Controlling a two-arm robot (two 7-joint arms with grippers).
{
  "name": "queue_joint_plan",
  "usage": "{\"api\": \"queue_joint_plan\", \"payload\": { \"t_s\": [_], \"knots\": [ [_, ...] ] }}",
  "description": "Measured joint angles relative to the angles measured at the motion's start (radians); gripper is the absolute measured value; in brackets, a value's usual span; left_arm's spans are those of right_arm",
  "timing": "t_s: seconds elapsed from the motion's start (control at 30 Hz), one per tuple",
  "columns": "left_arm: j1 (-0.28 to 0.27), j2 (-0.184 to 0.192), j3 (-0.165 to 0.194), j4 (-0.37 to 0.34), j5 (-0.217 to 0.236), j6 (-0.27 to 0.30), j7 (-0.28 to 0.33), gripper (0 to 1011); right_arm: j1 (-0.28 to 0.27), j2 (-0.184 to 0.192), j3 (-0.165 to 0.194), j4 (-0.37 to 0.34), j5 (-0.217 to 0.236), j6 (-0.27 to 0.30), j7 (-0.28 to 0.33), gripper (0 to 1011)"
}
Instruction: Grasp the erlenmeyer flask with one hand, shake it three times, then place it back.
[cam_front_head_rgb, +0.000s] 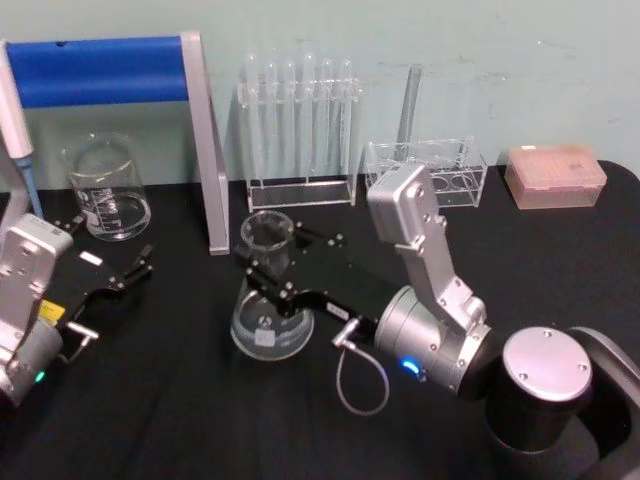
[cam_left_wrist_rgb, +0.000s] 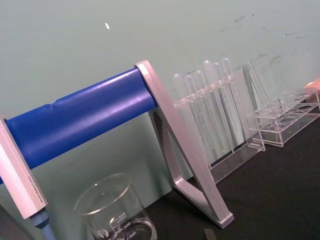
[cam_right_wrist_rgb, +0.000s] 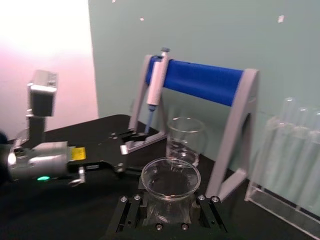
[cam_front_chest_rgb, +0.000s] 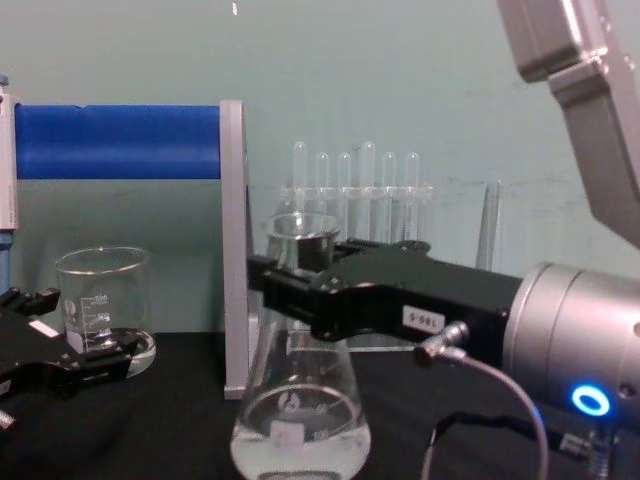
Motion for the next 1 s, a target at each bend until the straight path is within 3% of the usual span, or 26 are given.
{"api": "queue_joint_plan", "payload": {
  "t_s": [0.2, 0.53, 0.73, 1.0],
  "knots": [
    [0.000, 0.000, 0.000, 0.000, 0.000, 0.000, 0.000, 1001, 0.004, 0.012, -0.034, -0.004, 0.007, 0.002, 0.021, 449],
    [0.000, 0.000, 0.000, 0.000, 0.000, 0.000, 0.000, 1001, 0.014, 0.028, -0.055, 0.001, 0.022, 0.001, 0.035, 449],
    [0.000, 0.000, 0.000, 0.000, 0.000, 0.000, 0.000, 1001, 0.020, 0.035, -0.038, 0.014, 0.027, -0.002, 0.017, 449],
    [0.000, 0.000, 0.000, 0.000, 0.000, 0.000, 0.000, 1001, 0.024, 0.042, 0.014, 0.029, 0.029, -0.010, -0.031, 449]
  ]
}}
